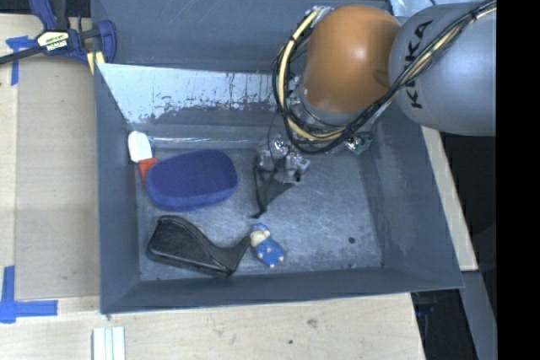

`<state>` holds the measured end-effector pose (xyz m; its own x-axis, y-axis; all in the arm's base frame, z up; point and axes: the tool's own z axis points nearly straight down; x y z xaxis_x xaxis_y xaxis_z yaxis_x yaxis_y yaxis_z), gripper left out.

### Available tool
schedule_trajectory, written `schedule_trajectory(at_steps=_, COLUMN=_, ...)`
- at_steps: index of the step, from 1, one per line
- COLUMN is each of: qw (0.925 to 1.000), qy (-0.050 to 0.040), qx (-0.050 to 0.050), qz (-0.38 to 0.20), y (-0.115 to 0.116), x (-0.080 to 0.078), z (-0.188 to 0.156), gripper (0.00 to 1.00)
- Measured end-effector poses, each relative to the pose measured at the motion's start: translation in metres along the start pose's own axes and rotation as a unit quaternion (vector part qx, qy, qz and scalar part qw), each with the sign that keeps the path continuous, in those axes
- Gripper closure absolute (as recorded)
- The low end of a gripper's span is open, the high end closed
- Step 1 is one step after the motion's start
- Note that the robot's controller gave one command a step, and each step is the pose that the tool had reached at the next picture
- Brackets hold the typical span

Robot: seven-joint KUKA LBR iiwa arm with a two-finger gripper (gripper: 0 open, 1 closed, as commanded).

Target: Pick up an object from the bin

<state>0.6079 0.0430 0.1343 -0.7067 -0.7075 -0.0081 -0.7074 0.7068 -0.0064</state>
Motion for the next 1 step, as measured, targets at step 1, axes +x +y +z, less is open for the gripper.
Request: schedule_trajectory(at_steps=1, qw=1.0, qy=0.0002, qx=0.0, qz=0.002, y=-0.0017, x=-0.0021, z=-0.0484, gripper=1.0)
